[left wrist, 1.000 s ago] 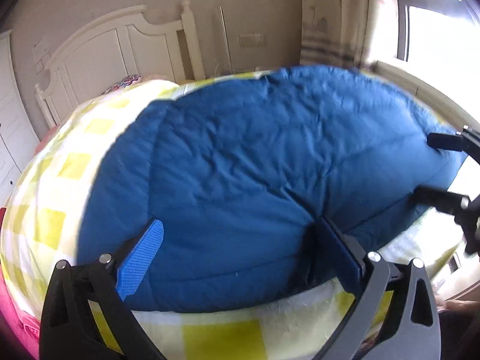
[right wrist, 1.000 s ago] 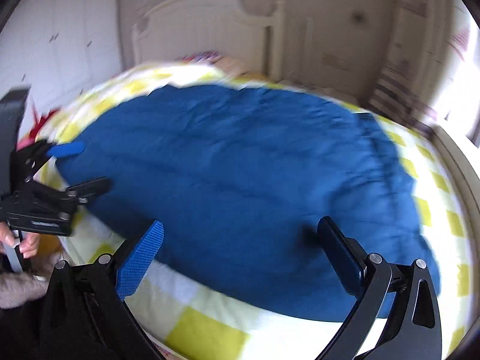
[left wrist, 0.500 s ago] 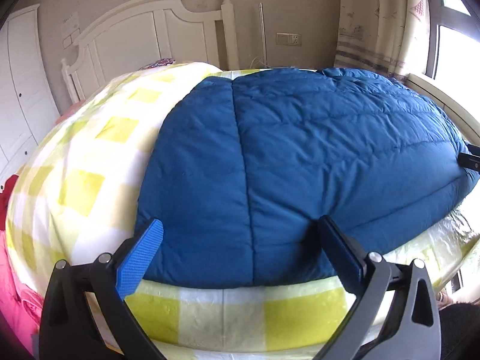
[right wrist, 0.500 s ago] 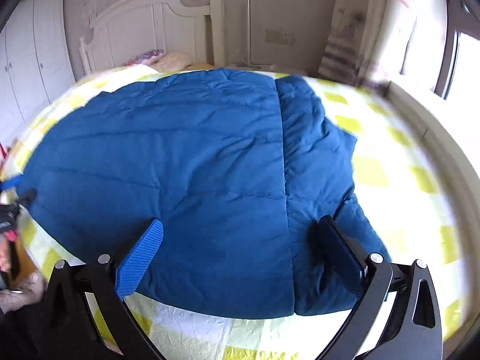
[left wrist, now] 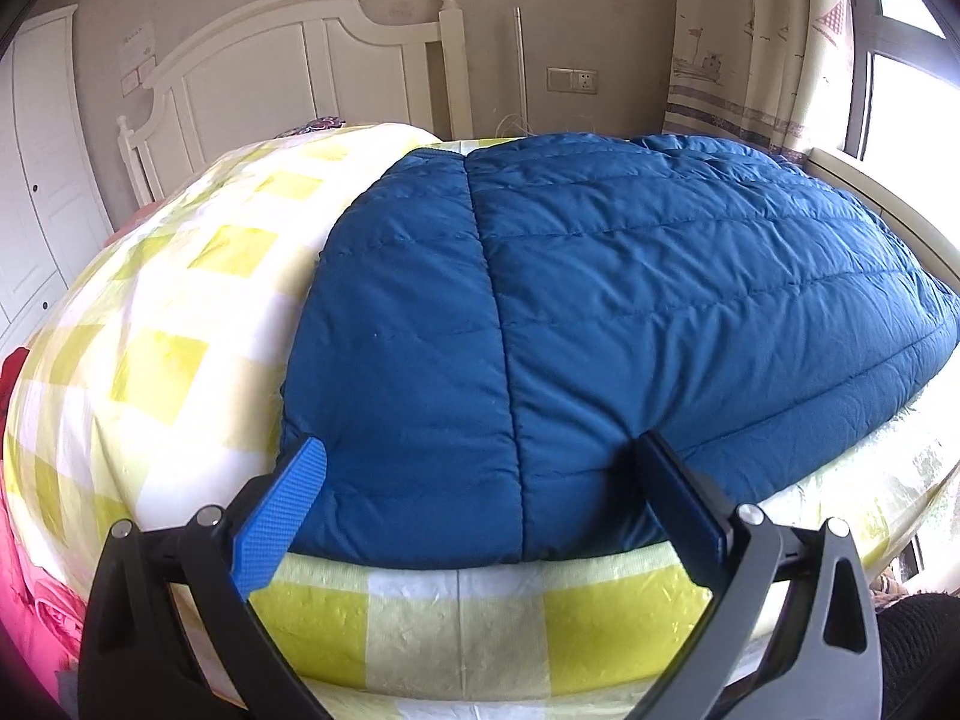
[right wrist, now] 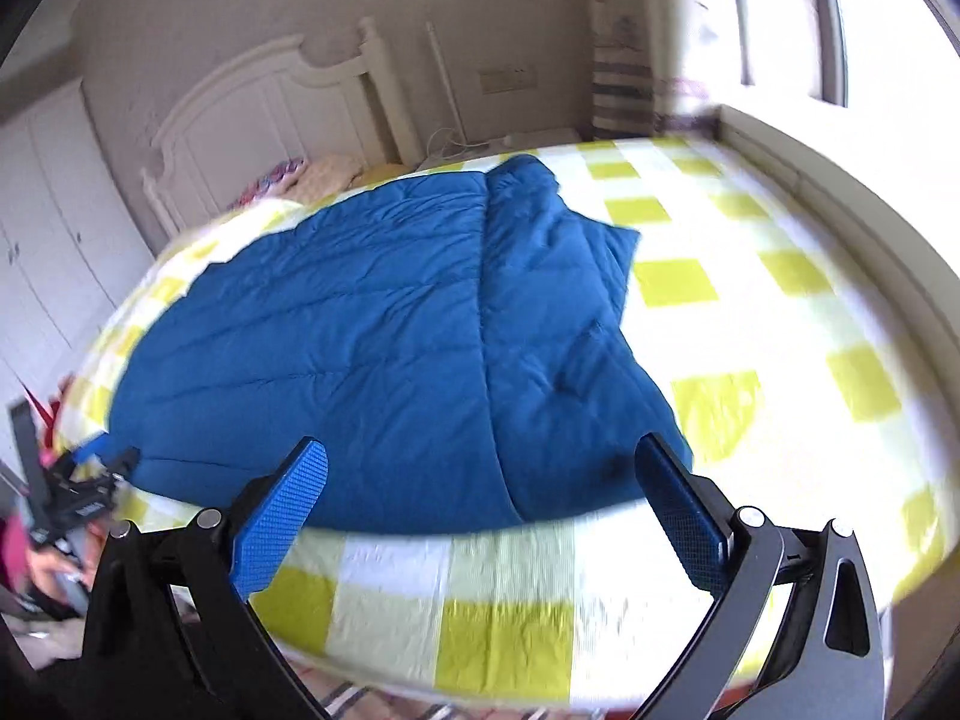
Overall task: Fold large clothes
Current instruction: 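Grasp a blanket corner with the right gripper and lift it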
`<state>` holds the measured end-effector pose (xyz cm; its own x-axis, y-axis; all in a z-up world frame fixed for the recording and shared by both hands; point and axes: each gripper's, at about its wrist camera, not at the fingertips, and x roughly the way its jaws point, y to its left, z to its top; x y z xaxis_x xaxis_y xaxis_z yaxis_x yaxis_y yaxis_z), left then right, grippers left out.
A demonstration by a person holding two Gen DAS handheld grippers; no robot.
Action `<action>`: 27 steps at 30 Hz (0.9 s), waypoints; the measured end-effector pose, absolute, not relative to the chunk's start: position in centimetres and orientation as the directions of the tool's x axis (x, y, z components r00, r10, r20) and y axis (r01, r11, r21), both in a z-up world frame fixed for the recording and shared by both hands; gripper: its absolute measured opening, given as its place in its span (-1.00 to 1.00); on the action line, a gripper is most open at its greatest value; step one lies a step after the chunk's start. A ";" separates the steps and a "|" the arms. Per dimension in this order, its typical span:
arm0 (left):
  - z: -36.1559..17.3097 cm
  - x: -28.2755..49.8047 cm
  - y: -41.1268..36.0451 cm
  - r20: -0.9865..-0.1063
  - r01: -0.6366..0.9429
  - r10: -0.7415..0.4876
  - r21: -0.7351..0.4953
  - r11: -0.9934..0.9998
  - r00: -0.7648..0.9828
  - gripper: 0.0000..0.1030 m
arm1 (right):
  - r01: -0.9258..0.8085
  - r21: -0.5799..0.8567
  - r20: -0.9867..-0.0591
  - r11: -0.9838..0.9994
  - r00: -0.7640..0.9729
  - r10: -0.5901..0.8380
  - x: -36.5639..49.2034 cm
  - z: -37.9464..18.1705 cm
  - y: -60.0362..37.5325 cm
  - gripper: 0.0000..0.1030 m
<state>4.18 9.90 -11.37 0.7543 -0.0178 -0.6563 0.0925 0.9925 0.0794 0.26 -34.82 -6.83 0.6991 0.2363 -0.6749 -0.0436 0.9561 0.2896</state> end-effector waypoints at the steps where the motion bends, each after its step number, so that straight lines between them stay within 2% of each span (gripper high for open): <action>1: -11.4 4.2 9.9 -0.655 0.091 -0.016 0.080 0.993 0.756 0.96 | -0.038 0.324 -0.674 0.945 0.691 0.260 -0.4 -6.9 -35.4 0.91; 6: -11.4 4.2 9.7 -0.652 0.086 -0.010 0.084 0.993 0.758 0.96 | -0.023 0.432 -0.689 0.902 0.637 0.346 -1.7 -8.8 -36.6 0.91; 12: -11.4 4.3 9.7 -0.654 0.087 -0.011 0.084 0.993 0.757 0.96 | -0.014 0.514 -0.681 0.858 0.601 0.418 2.6 -10.8 -34.8 0.91; 15: -11.5 4.3 9.8 -0.654 0.090 -0.016 0.081 0.993 0.756 0.96 | 0.032 0.526 -0.669 0.850 0.633 0.390 5.2 -10.9 -34.3 0.91; 20: -11.7 4.3 10.0 -0.649 0.101 -0.035 0.064 0.993 0.760 0.96 | 0.127 0.627 -0.596 0.769 0.714 0.368 8.5 -11.3 -35.0 0.91; 21: -11.7 4.3 10.0 -0.649 0.102 -0.037 0.063 0.993 0.760 0.96 | 0.122 0.621 -0.590 0.774 0.723 0.360 8.8 -11.3 -34.6 0.85; 22: -11.8 4.4 10.1 -0.649 0.103 -0.038 0.063 0.993 0.760 0.96 | 0.112 0.640 -0.570 0.760 0.733 0.371 8.8 -11.5 -34.5 0.61; 23: -11.8 4.5 10.0 -0.649 0.103 -0.038 0.062 0.993 0.760 0.96 | 0.108 0.663 -0.546 0.741 0.747 0.379 8.5 -11.7 -34.7 0.51; 25: -11.8 4.7 10.0 -0.650 0.106 -0.043 0.059 0.993 0.759 0.96 | 0.080 0.721 -0.472 0.689 0.785 0.402 7.4 -12.2 -36.0 0.04; 27: -11.9 5.0 9.7 -0.649 0.108 -0.041 0.064 0.992 0.759 0.96 | 0.042 0.784 -0.386 0.619 0.815 0.433 6.2 -12.6 -37.5 -0.18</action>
